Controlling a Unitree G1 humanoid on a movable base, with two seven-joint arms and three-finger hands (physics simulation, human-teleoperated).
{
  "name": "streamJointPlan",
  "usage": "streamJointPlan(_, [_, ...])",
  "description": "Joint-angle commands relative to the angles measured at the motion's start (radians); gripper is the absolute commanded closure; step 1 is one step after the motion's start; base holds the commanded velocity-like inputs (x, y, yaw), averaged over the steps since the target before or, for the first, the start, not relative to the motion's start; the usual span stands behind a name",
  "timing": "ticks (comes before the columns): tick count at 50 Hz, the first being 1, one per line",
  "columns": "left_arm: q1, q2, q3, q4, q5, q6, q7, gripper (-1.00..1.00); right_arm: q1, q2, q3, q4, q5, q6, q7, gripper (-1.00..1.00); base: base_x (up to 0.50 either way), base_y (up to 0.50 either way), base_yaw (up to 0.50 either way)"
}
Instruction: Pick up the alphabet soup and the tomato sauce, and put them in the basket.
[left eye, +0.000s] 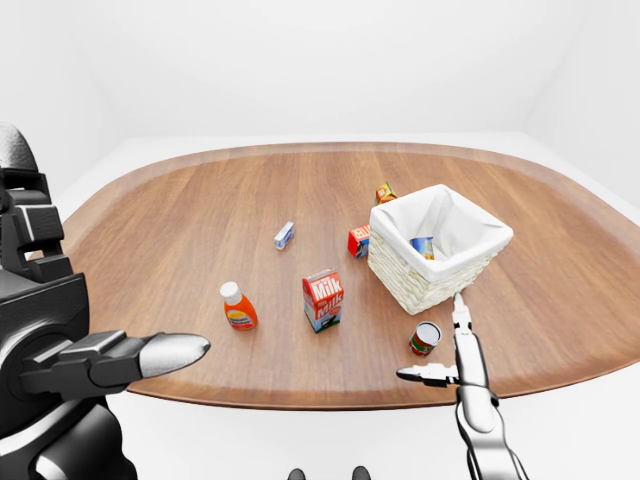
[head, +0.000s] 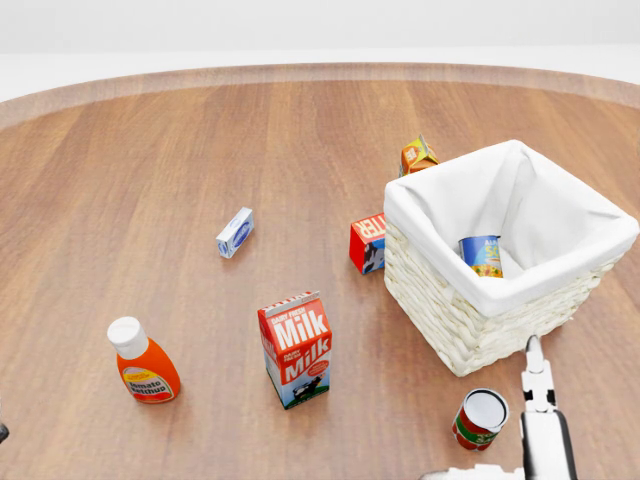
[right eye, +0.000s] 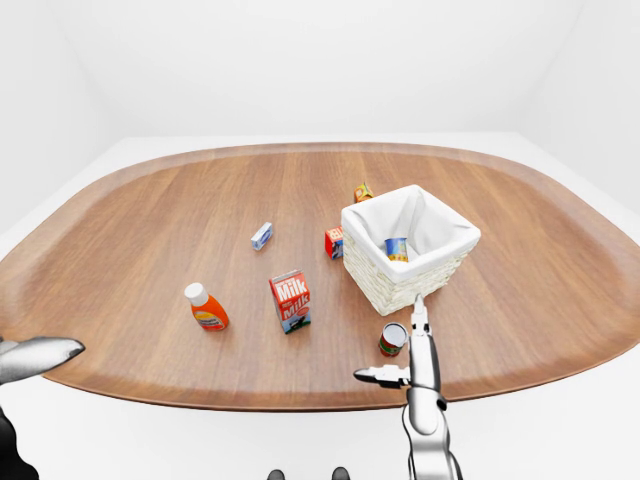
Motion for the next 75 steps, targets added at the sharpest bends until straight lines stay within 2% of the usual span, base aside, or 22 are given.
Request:
streamJointPlan(1, [-0.001,0.0,-0.001,0.006,-0.002,0.0,0.0,-0.94,-0.045,-0.014,-0.002,0.113,0.018,0.0,-0.039,-1.0,0.0,0.0,0.0])
streamJointPlan(23, [-0.005,0.008,0.009,0.006,-0.009,0.0,0.005,-0.93,-0.171,-0.048,0.014,0.297,0.043,0.0,-0.085,-1.0,0.0,0.0,0.0])
streamJointPlan(39, [-0.003,0.005,0.01,0.01,-0.004,0.0,-0.002,-0.93,-0.189,-0.071,-0.007,0.377,0.076,0.0,-0.102,-1.0,0.0,0.0,0.0])
streamJointPlan(51, [-0.002,0.006,0.014,0.002,-0.006,0.0,-0.003,-0.94,-0.3,-0.099,0.009,0.664,0.094,0.0,-0.147,-1.0,0.0,0.0,0.0])
streamJointPlan(58, [0.002,0.004,0.007,0.009,0.004,0.0,-0.008,-0.94,-0.343,-0.105,0.025,0.755,0.103,0.0,-0.158,-1.0,0.0,0.0,0.0])
streamJointPlan(69, [0.009,-0.002,-0.001,0.009,0.018,0.0,-0.019,-0.94,-0.363,-0.112,0.025,0.783,0.121,0.0,-0.152,-1.0,0.0,0.0,0.0])
streamJointPlan(75, [0.011,-0.005,-0.003,0.007,0.021,0.0,-0.024,-0.94,-0.413,-0.117,0.032,0.91,0.12,0.0,-0.17,-1.0,0.0,0.0,0.0])
